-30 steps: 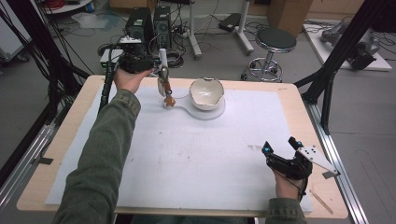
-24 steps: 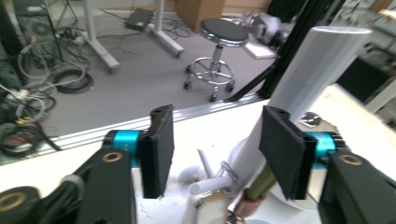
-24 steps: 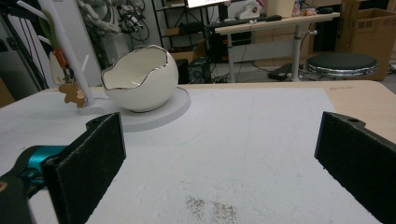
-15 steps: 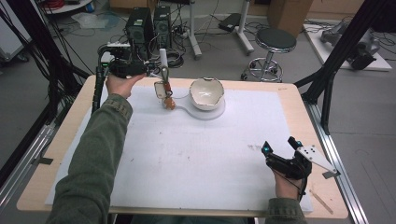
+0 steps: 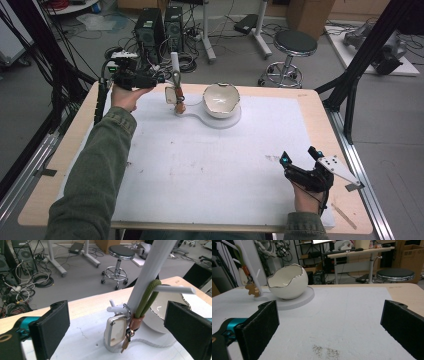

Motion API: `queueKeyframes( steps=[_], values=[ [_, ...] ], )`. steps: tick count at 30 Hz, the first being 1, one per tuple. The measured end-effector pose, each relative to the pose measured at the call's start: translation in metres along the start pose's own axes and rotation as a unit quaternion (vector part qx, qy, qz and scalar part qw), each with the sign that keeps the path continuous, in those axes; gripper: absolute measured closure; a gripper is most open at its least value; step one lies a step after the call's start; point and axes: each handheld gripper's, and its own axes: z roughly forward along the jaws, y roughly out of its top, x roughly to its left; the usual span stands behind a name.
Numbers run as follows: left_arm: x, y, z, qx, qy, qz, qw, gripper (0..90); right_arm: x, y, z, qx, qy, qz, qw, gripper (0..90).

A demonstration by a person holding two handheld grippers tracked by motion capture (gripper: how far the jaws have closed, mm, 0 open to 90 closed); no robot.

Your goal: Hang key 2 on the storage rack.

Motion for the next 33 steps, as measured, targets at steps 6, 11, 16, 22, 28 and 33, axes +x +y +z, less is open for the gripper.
queueKeyframes(
  steps=[6,11,16,22,28,33],
  values=[
    [-0.005,-0.011,-0.008,-0.005,0.008,0.010,0.9999,5.8,0.000,0.000,0.001,0.000,0.002,-0.003,1.0000,0.7],
    [-0.004,-0.019,-0.014,-0.012,0.009,0.010,0.9998,5.8,0.001,0.000,0.000,0.000,0.001,-0.001,1.0000,0.7],
    [-0.004,-0.027,-0.021,-0.016,0.012,0.005,0.9998,5.8,0.001,0.000,0.001,0.001,0.003,-0.004,1.0000,0.7],
    [-0.008,-0.036,-0.030,-0.021,0.018,0.013,0.9995,5.2,0.002,0.000,0.001,0.003,0.004,-0.002,1.0000,0.7],
    [-0.012,-0.048,-0.037,-0.030,0.025,0.009,0.9992,1.6,0.001,0.000,0.001,0.003,0.004,-0.005,1.0000,0.7],
    [-0.013,-0.058,-0.045,-0.043,0.041,-0.001,0.9982,1.6,0.001,0.000,0.001,0.004,0.004,-0.003,1.0000,0.7]
  ],
)
